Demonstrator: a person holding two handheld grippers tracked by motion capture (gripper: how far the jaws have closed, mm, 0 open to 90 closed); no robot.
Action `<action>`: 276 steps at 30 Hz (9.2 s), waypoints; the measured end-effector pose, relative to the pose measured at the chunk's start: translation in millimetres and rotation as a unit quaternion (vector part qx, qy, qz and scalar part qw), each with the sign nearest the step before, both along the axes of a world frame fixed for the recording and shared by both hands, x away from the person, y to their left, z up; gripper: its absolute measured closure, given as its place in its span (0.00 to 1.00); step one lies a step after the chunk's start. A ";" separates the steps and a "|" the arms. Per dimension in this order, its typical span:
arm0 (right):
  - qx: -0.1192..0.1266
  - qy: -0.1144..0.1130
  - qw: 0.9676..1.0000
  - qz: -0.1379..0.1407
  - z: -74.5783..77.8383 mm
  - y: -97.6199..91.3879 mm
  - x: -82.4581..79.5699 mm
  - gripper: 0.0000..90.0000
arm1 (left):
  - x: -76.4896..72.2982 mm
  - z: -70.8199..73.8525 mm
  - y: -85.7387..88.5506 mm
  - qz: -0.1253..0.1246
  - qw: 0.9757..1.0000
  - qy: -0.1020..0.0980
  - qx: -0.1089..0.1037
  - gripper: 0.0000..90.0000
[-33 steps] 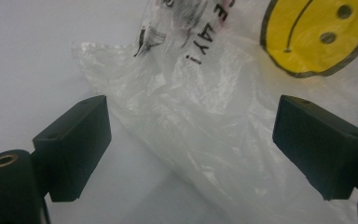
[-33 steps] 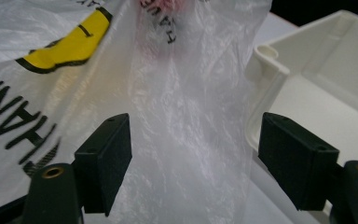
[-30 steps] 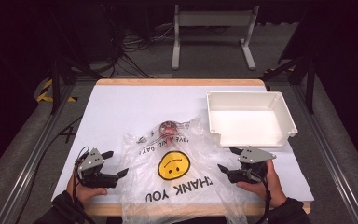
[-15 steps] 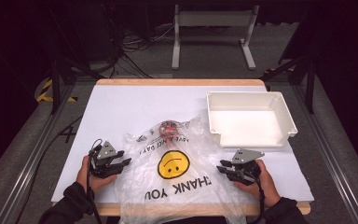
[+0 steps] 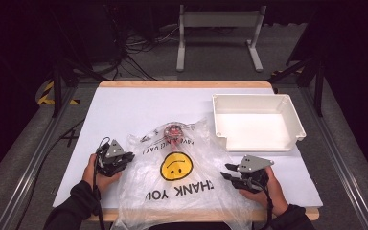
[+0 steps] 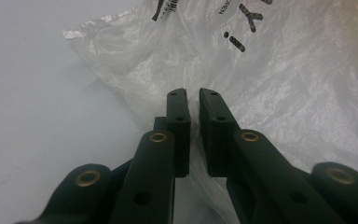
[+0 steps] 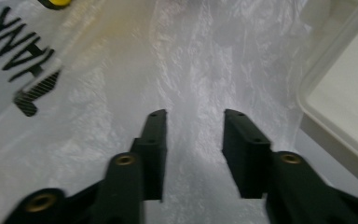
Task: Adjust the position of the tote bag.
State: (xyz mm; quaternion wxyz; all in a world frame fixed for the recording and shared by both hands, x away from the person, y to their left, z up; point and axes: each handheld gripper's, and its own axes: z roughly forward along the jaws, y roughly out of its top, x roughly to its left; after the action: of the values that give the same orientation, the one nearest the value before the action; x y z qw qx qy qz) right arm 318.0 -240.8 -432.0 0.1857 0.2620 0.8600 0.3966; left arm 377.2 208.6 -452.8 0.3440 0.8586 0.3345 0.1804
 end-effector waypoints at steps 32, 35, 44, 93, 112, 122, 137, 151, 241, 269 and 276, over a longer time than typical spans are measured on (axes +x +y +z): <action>-0.006 -0.035 0.998 -0.043 21.4 12.9 0.0 0.45 | -7.7 16.5 31.0 0.019 0.997 -0.052 -0.062 0.99; -0.005 0.003 0.998 -0.062 8.2 5.1 13.0 0.40 | -9.6 17.4 33.1 0.019 0.996 -0.055 -0.062 0.96; -0.021 0.056 0.996 -0.066 -14.4 -2.6 25.7 0.30 | 5.5 24.8 44.0 0.090 0.987 -0.058 -0.120 0.39; -0.007 0.022 1.000 0.008 -10.1 32.8 25.8 0.97 | 67.6 20.4 70.1 0.079 0.991 -0.013 -0.104 0.98; 0.000 0.001 1.000 -0.001 8.3 8.4 9.4 0.72 | -45.6 46.4 28.6 -0.076 0.989 -0.064 -0.108 0.34; 0.028 -0.015 0.998 0.051 30.8 4.1 -28.5 0.63 | -94.5 7.7 4.0 -0.145 0.989 0.000 -0.024 0.24; -0.028 0.037 0.993 0.111 -2.9 37.0 -33.7 0.34 | -81.6 -4.2 6.1 -0.150 0.988 0.036 -0.015 0.39; -0.041 0.040 0.992 0.109 -7.4 38.7 -26.9 0.96 | -83.6 0.6 4.1 -0.162 0.987 0.005 -0.001 0.99; -0.045 -0.082 0.996 0.011 98.8 95.5 141.2 1.00 | 40.5 82.7 43.1 -0.022 0.990 -0.131 -0.054 1.00; -0.052 -0.077 0.996 0.008 91.8 101.5 141.1 1.00 | 30.3 115.3 60.3 -0.016 0.981 -0.134 -0.136 0.56; -0.059 -0.077 0.995 0.004 90.9 104.1 141.8 1.00 | 11.9 136.3 43.7 -0.083 0.977 -0.124 -0.154 0.36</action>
State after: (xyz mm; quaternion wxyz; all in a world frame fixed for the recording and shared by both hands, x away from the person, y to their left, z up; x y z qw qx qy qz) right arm 459.9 -136.7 -341.0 0.2651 0.2162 0.8660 0.3647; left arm 389.1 252.3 -316.5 0.5250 0.7907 0.2408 0.2029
